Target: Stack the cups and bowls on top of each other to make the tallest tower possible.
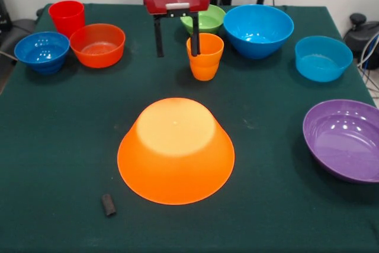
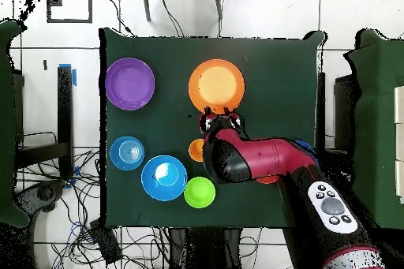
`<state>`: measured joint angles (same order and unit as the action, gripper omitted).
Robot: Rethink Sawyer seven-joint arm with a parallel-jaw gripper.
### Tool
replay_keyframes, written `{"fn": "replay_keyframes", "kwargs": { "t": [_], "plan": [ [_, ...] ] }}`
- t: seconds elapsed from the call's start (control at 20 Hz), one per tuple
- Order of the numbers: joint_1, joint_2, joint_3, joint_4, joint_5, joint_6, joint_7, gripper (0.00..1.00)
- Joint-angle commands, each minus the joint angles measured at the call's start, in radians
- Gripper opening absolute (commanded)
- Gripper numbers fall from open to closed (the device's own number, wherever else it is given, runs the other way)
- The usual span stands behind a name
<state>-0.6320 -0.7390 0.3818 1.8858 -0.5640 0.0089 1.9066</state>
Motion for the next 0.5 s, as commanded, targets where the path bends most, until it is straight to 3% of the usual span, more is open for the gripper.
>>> {"fn": "replay_keyframes", "kwargs": {
  "t": [0.05, 0.3, 0.5],
  "plan": [
    [-0.031, 0.017, 0.089, 0.052, 0.046, 0.076, 0.086, 1.0],
    [0.069, 0.001, -0.017, 0.006, 0.049, 0.07, 0.095, 1.0],
    [0.111, -0.019, -0.04, -0.018, 0.059, 0.071, 0.1, 1.0]
  ]
}}
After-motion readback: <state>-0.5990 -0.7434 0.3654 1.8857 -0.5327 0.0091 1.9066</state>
